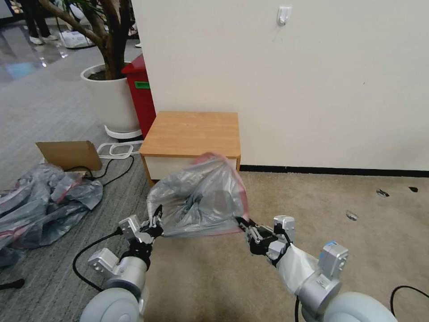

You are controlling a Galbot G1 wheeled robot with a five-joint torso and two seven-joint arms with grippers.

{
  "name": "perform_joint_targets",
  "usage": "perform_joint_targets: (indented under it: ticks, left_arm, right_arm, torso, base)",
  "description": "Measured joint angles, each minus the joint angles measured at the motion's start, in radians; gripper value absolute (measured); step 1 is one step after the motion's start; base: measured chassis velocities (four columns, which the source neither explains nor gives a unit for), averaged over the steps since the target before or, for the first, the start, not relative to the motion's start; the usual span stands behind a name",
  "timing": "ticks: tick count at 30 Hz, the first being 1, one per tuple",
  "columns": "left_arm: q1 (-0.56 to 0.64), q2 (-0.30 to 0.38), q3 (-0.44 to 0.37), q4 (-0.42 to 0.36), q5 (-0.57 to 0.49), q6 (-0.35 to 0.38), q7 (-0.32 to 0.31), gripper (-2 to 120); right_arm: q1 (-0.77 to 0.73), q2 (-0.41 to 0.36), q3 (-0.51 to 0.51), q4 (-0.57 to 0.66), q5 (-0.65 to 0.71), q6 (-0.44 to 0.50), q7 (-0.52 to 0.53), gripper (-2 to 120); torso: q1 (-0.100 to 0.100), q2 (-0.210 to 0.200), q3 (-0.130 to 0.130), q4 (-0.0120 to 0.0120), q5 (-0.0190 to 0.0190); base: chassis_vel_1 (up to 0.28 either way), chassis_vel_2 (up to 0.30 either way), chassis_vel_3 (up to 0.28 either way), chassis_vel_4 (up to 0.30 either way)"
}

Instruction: Pick up the garbage bag from the table and place it over the trash can.

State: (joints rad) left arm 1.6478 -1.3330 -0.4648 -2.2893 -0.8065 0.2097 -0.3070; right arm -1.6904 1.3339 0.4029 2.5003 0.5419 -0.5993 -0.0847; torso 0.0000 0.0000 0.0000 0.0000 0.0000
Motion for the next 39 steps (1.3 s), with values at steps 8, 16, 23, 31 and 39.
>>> perform_joint_targets:
  ticks: [8,16,23,31,39]
  left_arm:
    - [-0.009,-0.003,0.002,0.008,-0.018,0.011,-0.03,5]
    - [-0.002,-0.003,0.009,0.001,-0.02,0.015,-0.039,5]
    - [-0.002,-0.012,0.018,-0.003,-0.017,0.015,-0.04,5]
    - [-0.003,-0.025,0.034,-0.008,-0.009,0.015,-0.04,5]
    - [-0.001,-0.026,0.038,-0.018,-0.007,0.015,-0.039,5]
  right_arm:
    - [-0.063,0.005,0.073,-0.006,-0.037,0.203,-0.211,55]
    - [0.046,0.085,0.025,-0.046,-0.039,0.316,-0.138,84]
    - [0.083,0.168,-0.077,-0.114,-0.033,0.337,0.019,99]
    - [0.107,0.218,-0.168,-0.162,-0.032,0.415,0.069,88]
    - [0.108,0.219,-0.187,-0.172,-0.029,0.445,0.103,58]
  torso:
    - [0.0,0.0,0.0,-0.0001,0.0]
    - [0.0,0.0,0.0,0.0002,-0.0001]
    - [0.0,0.0,0.0,0.0,-0.0001]
    - [0.0,0.0,0.0,0.0,-0.0001]
    - [0.0,0.0,0.0,0.0,0.0]
  base:
    - [0.0,0.0,0.0,0.0]
    - [0.0,0.0,0.0,0.0]
    - [0.0,0.0,0.0,0.0]
    - [0.0,0.0,0.0,0.0]
    - [0.0,0.0,0.0,0.0]
